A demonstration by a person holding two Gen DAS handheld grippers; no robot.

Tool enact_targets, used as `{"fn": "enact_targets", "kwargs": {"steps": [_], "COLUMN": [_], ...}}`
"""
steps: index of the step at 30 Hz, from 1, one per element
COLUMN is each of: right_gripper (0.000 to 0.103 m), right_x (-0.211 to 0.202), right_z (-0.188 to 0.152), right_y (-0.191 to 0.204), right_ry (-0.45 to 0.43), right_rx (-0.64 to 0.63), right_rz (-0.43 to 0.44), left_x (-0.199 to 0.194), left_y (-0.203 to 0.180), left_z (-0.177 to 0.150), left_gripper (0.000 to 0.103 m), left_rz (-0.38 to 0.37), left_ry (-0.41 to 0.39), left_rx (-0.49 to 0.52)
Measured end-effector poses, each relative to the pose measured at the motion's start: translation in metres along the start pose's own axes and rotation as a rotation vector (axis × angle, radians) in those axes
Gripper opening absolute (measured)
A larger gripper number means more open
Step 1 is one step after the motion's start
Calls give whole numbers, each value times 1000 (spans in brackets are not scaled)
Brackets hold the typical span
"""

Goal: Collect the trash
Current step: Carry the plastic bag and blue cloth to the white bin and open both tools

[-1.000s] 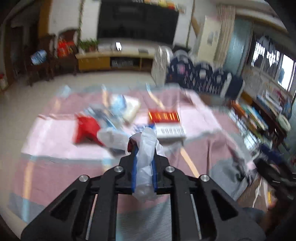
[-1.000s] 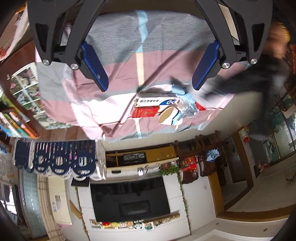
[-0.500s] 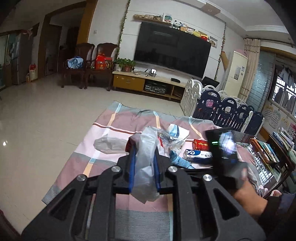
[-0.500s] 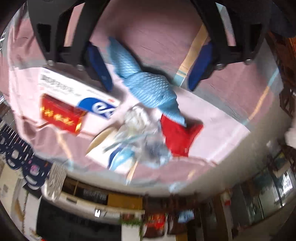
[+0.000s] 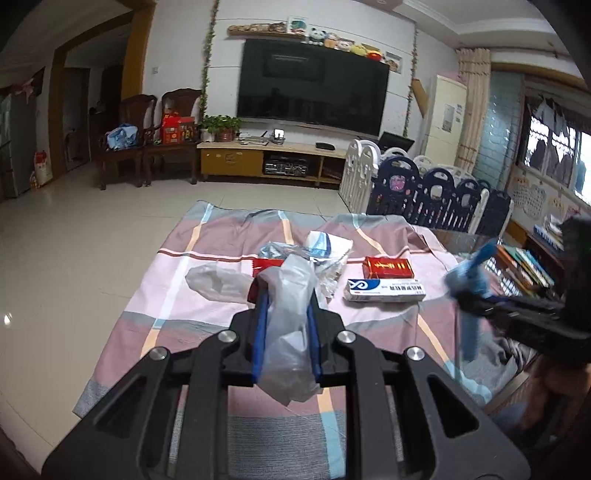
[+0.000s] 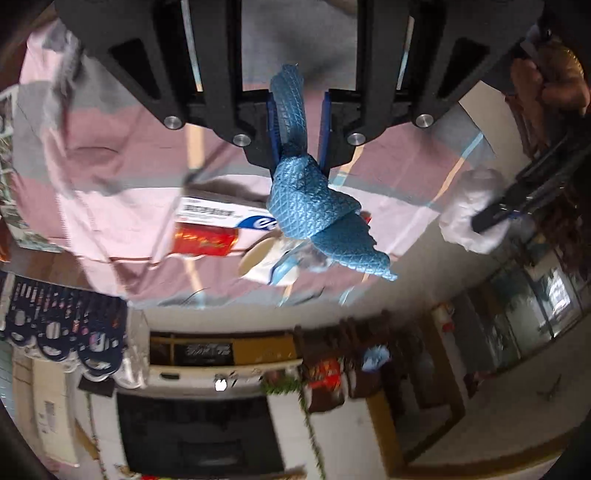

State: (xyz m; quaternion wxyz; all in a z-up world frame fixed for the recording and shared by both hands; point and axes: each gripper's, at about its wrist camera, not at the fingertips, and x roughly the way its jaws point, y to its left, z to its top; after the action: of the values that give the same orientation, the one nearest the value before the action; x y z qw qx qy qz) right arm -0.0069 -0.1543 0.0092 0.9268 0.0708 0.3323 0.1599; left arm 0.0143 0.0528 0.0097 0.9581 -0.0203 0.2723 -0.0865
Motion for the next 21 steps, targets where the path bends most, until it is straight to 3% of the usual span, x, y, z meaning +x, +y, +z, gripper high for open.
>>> {"fn": "enact_targets", "kwargs": {"steps": [7, 21], "right_gripper": [19, 19], "right_x": [-24, -14], "right_z": [-18, -25], "right_y": [-25, -32], "right_ry": [-100, -87], "right_rx": [44, 94], "right_rz": [-88, -74], "left_x": [6, 13], "left_y": [-19, -15], "left_z": [-5, -8], "left_gripper": [21, 25], "left_rz": [-13, 14], "left_ry": [12, 42], "left_rx": [55, 34]}}
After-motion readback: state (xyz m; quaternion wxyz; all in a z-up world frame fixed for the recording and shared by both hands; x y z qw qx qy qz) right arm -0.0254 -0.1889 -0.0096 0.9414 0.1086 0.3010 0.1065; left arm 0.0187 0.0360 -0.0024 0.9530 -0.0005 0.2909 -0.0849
